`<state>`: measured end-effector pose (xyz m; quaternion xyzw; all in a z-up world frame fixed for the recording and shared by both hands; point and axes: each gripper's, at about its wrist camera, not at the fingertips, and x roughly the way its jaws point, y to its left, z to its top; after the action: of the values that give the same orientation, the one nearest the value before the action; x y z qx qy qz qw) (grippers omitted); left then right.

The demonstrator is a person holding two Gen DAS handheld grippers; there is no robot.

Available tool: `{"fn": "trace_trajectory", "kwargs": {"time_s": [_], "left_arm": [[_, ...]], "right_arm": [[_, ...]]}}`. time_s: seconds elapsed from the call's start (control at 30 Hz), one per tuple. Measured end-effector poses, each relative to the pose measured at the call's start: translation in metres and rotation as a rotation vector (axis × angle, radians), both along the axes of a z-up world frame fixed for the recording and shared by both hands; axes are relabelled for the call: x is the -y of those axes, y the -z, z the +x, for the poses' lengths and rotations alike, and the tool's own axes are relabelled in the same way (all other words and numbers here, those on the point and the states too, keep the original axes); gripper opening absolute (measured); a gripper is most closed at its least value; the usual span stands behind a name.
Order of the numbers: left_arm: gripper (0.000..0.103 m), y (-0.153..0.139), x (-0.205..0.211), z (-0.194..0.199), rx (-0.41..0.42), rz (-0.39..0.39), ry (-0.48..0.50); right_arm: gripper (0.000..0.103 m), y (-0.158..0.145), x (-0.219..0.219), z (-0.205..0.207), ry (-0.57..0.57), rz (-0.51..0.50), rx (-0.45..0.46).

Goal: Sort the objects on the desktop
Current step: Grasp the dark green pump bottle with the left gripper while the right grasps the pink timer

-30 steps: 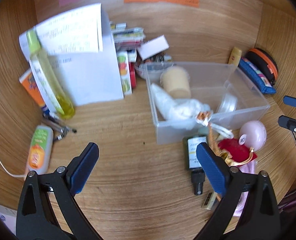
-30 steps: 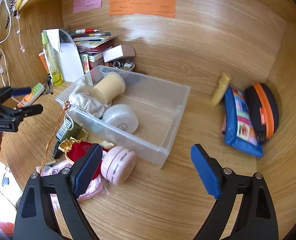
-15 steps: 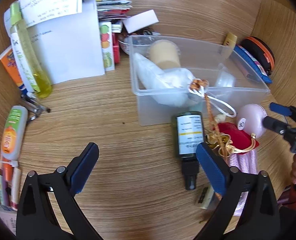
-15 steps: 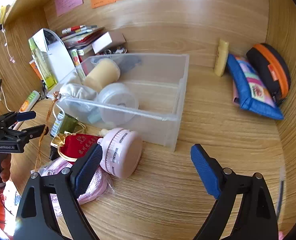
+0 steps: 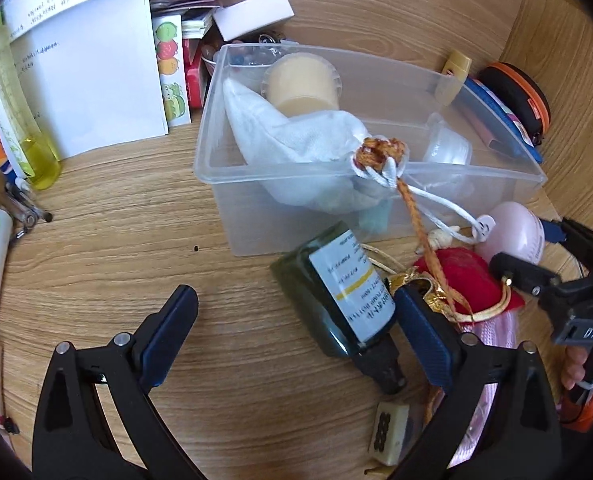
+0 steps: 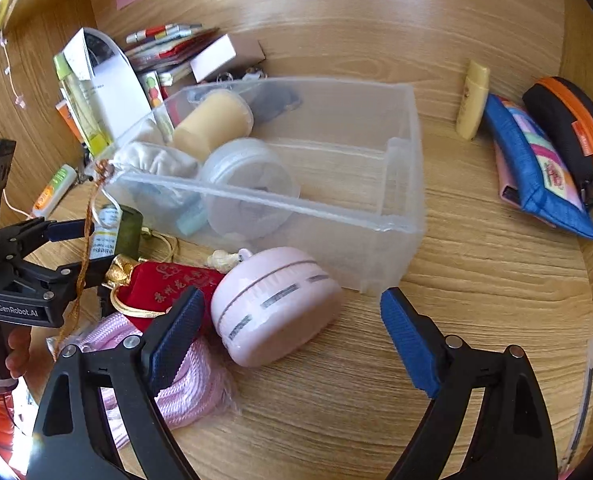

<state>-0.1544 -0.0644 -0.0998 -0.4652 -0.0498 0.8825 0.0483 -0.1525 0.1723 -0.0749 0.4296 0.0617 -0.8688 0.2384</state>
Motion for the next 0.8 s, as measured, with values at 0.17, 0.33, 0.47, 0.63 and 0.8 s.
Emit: {"fn": "trace_trajectory", "kwargs": {"time_s": [0.17, 0.33, 0.47, 0.63, 0.8], "left_arm": [[0.099, 0.004, 0.001, -0.004, -0.009, 0.016, -0.026], [0.099, 0.007, 0.004, -0.006, -0.015, 0.016, -0.056], [0.096, 0.005, 0.005, -0.002, -0.037, -0.005, -0.063], [0.078, 0.008, 0.003, 0.000, -0.030, -0.035, -0.047], [0.061, 0.007, 0.003, 0.004, -0.040, -0.044, -0.043]], "right_arm": [[0.082, 0.010, 0.002, -0.006, -0.010, -0.012, 0.024], [0.070, 0.017, 0.000, -0.010, -0.018, -0.040, 0.058], [0.058, 0.018, -0.002, -0.012, -0.026, -0.056, 0.072], [0.058, 0.019, -0.004, -0.011, -0.026, -0.058, 0.075], [0.058, 0.019, -0.011, -0.012, -0.006, -0.077, 0.083]]}}
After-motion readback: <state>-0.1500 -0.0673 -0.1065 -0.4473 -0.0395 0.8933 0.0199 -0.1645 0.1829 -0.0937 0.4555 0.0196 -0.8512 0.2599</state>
